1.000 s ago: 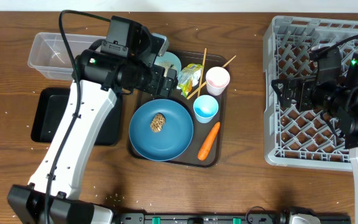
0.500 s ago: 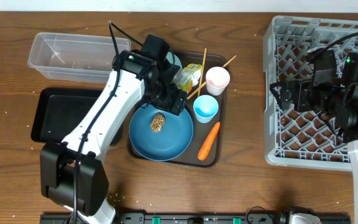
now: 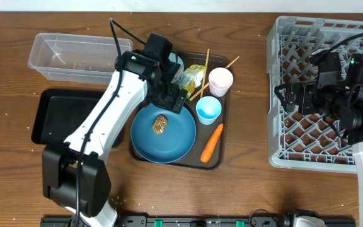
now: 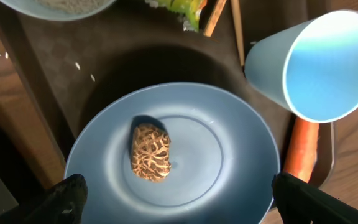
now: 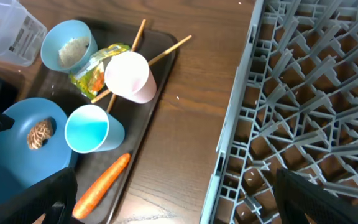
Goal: Sort waste into correct bins and load items into the dishwasher rack
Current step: 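Move the left gripper over the blue plate on the tray, then grasp the blue plate rim with the left gripper and lift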
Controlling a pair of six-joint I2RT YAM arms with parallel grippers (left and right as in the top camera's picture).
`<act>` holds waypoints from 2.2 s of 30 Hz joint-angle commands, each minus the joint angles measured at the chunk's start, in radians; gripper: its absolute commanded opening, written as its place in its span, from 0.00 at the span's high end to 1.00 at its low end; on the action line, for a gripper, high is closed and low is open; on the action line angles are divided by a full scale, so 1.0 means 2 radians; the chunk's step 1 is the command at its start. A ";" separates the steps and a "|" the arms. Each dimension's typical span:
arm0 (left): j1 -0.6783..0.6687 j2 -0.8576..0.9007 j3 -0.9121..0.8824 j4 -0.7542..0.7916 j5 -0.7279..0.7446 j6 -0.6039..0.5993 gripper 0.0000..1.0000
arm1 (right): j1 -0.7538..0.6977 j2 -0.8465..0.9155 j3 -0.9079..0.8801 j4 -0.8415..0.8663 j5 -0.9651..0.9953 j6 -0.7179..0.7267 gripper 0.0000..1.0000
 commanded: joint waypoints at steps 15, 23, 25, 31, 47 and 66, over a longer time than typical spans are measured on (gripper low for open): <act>-0.171 0.008 -0.086 -0.045 -0.054 -0.095 0.07 | 0.005 0.000 0.010 -0.034 0.001 0.003 0.05; -0.181 0.008 -0.179 0.050 -0.095 -0.096 0.11 | 0.005 0.000 0.009 -0.055 0.002 0.003 0.07; -0.181 0.008 -0.184 0.061 -0.114 -0.096 0.11 | 0.005 0.000 0.009 -0.059 0.002 0.003 0.07; -0.181 0.009 -0.213 0.111 -0.126 -0.096 0.20 | 0.005 0.000 0.009 -0.068 0.002 0.003 0.08; -0.181 0.009 -0.241 0.135 -0.128 -0.096 0.94 | 0.005 0.000 0.009 -0.067 0.004 0.003 0.09; -0.146 -0.078 -0.156 0.064 -0.125 -0.097 0.94 | 0.005 0.000 0.009 -0.067 0.019 0.003 0.09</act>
